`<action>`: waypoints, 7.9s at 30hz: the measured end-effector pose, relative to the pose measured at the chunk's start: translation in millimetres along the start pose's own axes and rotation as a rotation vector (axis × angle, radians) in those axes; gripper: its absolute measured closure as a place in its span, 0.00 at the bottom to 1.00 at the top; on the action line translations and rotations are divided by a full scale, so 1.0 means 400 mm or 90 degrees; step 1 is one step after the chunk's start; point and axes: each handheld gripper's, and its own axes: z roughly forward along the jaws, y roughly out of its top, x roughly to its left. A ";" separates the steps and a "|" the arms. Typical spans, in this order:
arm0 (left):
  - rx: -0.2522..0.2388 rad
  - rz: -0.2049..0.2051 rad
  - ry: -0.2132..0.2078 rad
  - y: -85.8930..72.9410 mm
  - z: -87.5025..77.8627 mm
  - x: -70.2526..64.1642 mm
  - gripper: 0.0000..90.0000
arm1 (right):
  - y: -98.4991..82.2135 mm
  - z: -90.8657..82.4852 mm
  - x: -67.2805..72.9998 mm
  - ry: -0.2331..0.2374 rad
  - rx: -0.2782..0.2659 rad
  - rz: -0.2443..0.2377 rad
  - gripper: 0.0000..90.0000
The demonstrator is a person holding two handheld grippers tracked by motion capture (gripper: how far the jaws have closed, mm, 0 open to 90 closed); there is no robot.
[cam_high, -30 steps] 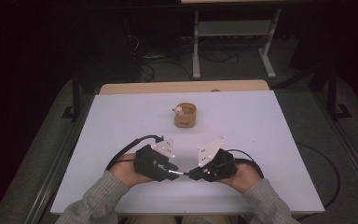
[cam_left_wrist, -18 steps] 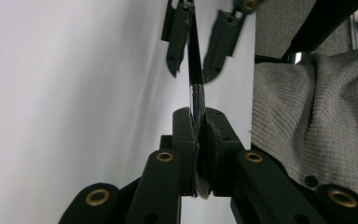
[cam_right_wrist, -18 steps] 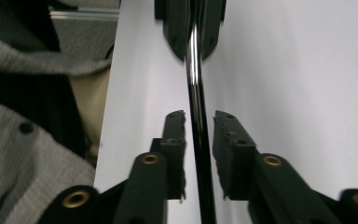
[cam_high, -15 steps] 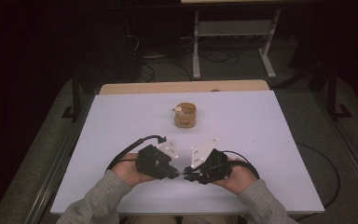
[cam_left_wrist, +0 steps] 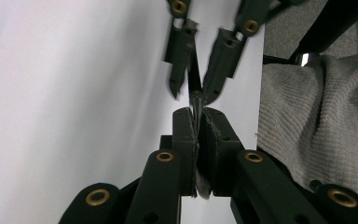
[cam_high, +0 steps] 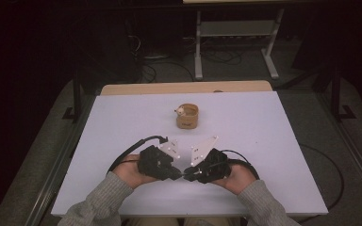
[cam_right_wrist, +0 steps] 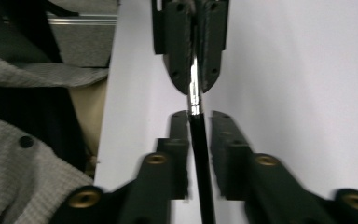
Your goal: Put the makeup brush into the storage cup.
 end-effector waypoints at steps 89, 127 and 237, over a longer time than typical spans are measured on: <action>-0.204 -0.178 0.132 -0.272 -0.059 0.020 0.44 | -0.004 -0.146 -0.283 -0.004 -0.155 0.174 0.92; -0.219 -0.190 0.144 -0.296 -0.056 0.033 0.41 | 0.098 -0.152 -0.476 -0.050 -0.165 0.203 0.92; -0.223 -0.206 0.144 -0.314 -0.065 0.037 0.36 | 0.034 0.002 -0.622 -0.112 -0.214 0.302 0.92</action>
